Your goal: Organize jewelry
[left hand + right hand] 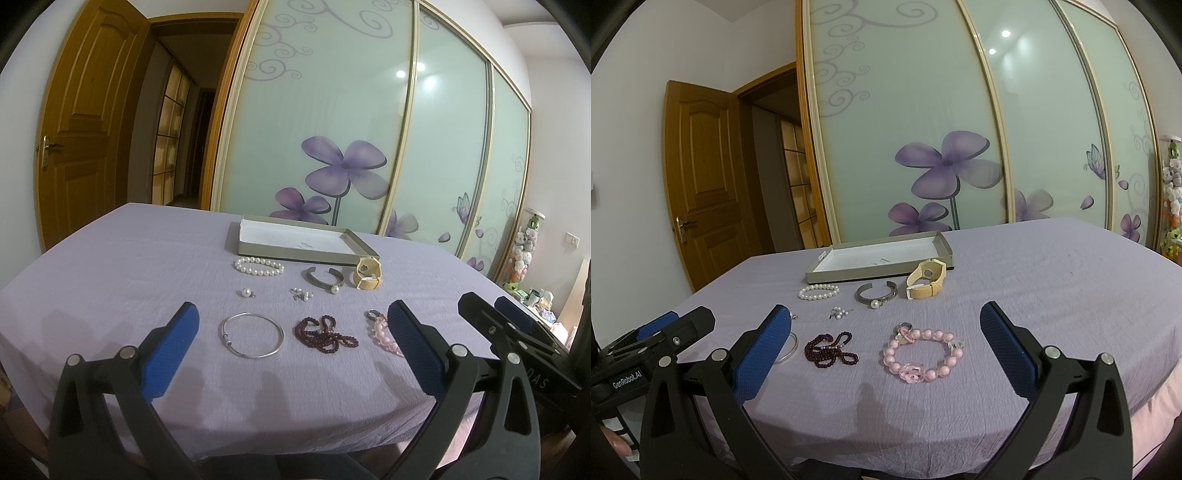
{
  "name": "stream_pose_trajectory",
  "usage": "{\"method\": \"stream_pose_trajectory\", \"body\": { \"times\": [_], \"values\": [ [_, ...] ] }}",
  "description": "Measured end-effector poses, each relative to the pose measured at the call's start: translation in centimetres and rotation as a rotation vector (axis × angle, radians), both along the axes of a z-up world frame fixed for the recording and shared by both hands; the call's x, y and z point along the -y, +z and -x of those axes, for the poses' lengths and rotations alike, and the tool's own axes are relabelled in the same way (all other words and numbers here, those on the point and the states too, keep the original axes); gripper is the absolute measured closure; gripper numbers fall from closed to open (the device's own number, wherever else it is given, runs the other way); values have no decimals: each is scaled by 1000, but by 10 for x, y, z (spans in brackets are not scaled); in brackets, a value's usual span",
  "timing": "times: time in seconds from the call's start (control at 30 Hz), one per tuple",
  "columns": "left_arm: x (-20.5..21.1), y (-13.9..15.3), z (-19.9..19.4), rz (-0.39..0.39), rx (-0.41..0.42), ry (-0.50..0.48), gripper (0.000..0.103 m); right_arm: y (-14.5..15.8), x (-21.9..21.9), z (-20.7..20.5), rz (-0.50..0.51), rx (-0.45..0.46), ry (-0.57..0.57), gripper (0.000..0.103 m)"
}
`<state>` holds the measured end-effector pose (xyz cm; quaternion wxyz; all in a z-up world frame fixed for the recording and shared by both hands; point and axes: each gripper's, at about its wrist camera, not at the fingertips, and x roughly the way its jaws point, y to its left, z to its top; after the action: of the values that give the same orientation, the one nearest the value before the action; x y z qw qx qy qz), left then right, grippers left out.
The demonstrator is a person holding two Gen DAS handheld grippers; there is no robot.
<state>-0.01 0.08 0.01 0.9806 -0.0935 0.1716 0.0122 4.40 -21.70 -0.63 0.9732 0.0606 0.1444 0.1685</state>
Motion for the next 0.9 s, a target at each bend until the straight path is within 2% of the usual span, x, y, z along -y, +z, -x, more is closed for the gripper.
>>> {"method": "stream_pose_trajectory", "body": {
  "times": [0.37,0.6,0.9],
  "values": [
    [0,3,8,1,-12,0,2,-4,0,-2,-2,-13,1,1],
    [1,-8,-3,5,-35,5,2,-8,-1,-9,8,-25,-5,1],
    [-8,-19,-23,11,-134,33,2,-29,6,-36,23,-137,-23,1]
  ]
}}
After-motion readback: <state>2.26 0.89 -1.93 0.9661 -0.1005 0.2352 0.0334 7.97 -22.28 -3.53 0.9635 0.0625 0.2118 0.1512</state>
